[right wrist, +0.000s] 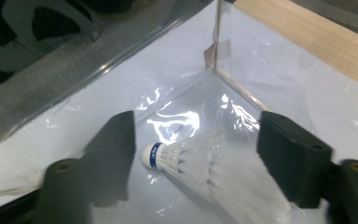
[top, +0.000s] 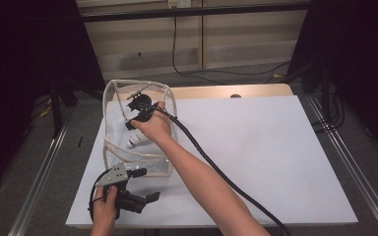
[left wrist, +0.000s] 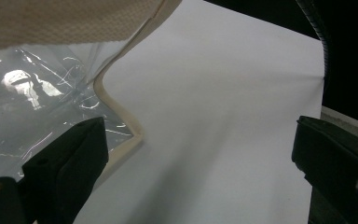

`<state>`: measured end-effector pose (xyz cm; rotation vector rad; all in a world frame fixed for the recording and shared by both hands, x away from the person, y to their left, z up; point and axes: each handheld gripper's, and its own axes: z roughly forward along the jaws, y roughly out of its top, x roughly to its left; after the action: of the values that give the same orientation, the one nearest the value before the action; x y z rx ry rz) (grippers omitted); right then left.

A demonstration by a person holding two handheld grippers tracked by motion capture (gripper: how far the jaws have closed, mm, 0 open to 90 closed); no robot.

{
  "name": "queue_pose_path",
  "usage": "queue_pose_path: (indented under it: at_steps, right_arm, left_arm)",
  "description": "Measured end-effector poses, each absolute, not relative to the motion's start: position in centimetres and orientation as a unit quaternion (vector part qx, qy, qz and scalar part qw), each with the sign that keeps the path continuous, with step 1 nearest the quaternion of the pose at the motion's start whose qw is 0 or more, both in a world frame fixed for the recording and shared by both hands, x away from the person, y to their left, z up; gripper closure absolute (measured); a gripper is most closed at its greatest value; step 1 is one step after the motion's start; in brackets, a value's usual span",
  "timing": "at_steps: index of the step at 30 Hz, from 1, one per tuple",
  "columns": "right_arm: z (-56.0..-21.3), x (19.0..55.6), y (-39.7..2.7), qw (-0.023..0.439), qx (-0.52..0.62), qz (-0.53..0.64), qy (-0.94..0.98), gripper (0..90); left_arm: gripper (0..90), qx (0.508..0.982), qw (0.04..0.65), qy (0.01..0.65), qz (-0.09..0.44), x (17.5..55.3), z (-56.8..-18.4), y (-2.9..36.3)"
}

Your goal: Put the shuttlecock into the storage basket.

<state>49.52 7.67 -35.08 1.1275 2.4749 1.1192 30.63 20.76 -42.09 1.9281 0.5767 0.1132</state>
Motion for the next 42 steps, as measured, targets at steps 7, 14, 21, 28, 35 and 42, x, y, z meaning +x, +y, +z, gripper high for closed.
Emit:
queue_pose_path:
  at_steps: [7, 14, 21, 28, 35, 42]
  right_arm:
    - [-33.5, 49.3, 7.1, 0.101, 0.371, 0.402, 0.831, 17.7]
    - [-32.8, 48.9, 7.1, 0.093, 0.359, 0.406, 0.835, 16.4]
    - [-31.6, 48.4, 6.6, 0.091, 0.357, 0.418, 0.831, 15.1]
    - [-30.8, 47.8, 6.3, 0.087, 0.350, 0.420, 0.833, 14.1]
    - [-30.0, 47.3, 5.8, 0.082, 0.345, 0.418, 0.836, 11.7]
    - [-29.0, 46.6, 5.2, 0.082, 0.340, 0.424, 0.835, 10.5]
  left_arm:
    - [3.8, 0.809, 0.533, 0.241, 0.047, 30.6, -42.1, 20.7]
    - [3.8, 0.808, 0.535, 0.242, 0.045, 30.6, -42.1, 20.5]
    - [3.8, 0.809, 0.534, 0.241, 0.046, 30.6, -42.1, 20.5]
    - [3.8, 0.809, 0.534, 0.241, 0.046, 30.6, -42.1, 20.4]
    - [3.8, 0.811, 0.532, 0.241, 0.046, 30.6, -42.1, 20.4]
    - [3.8, 0.812, 0.531, 0.238, 0.045, 30.6, -42.1, 20.2]
